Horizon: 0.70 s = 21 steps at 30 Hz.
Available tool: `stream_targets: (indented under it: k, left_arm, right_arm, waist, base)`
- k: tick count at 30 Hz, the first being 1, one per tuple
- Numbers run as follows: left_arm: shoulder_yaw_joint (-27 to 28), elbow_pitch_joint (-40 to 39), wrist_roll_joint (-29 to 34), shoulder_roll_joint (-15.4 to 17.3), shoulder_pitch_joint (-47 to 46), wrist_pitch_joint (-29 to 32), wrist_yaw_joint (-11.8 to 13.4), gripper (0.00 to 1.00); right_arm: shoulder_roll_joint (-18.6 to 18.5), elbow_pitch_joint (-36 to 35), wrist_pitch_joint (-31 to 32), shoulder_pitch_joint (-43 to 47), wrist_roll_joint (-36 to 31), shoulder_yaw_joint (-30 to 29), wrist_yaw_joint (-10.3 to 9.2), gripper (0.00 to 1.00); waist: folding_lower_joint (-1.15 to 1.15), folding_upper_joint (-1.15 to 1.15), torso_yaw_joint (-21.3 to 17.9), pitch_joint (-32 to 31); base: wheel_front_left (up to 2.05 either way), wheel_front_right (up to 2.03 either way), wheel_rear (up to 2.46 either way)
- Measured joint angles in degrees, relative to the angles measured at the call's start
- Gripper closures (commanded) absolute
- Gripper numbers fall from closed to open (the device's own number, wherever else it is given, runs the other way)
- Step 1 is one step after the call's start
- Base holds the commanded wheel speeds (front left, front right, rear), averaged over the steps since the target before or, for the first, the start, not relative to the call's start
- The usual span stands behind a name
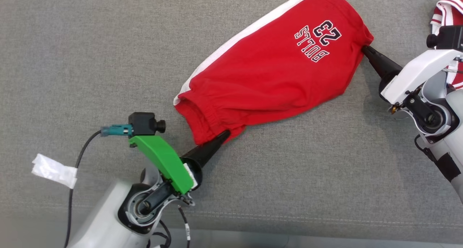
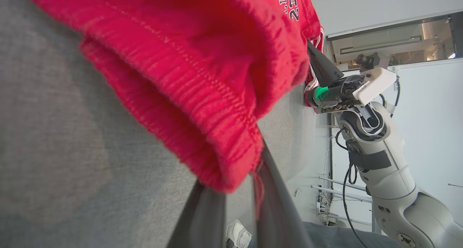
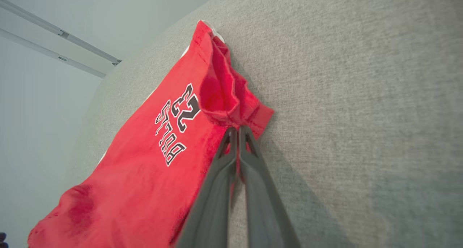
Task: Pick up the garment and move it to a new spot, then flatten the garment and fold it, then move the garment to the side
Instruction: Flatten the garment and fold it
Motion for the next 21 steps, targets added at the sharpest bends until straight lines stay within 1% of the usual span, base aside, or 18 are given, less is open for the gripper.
stream_targets:
  k: [3,8,9,13,17,21]
  left_arm:
    - [0.4,0.3,0.0,1.6,0.4,0.7,-0.4,1.00]
    - [1.8,0.3,-0.1,4.1,1.3,1.2,-0.5,1.00]
    - [2.2,0.3,-0.2,4.6,1.6,1.2,-0.7,1.00]
    - [3.0,-0.2,-1.1,5.9,3.0,1.6,-0.9,1.00]
    - [3.0,-1.0,-2.6,7.7,5.1,3.1,-1.0,1.00]
    - [3.0,-2.3,-3.5,9.6,7.4,4.5,-1.1,1.00]
  right_arm:
    - [0.0,-0.3,-0.1,0.8,0.3,-0.7,0.01,1.00]
    - [0.0,-1.4,-1.1,2.9,2.3,-1.7,0.70,1.00]
    - [0.0,-1.7,-1.5,3.6,2.6,-2.0,1.01,1.00]
    - [0.2,-3.5,-2.9,7.3,3.7,-2.9,1.02,1.00]
    - [1.4,-6.2,-5.0,11.5,5.8,-3.6,1.52,1.00]
    - [3.1,-9.3,-7.4,16.0,7.1,-4.2,1.54,1.00]
  waist:
    - [0.00,0.00,-0.2,-0.2]
    - [0.00,0.00,-0.8,-0.7]
    - [0.00,0.00,-1.0,-0.9]
    - [0.00,0.00,-2.0,-1.5]
    - [0.00,0.00,-3.2,-2.0]
    - [0.00,0.00,-4.6,-2.4]
  base:
    - [0.00,0.00,0.00]
    - [0.00,0.00,0.00]
    - [0.00,0.00,0.00]
    - [0.00,0.00,0.00]
    - [0.00,0.00,0.00]
    - [0.00,0.00,0.00]
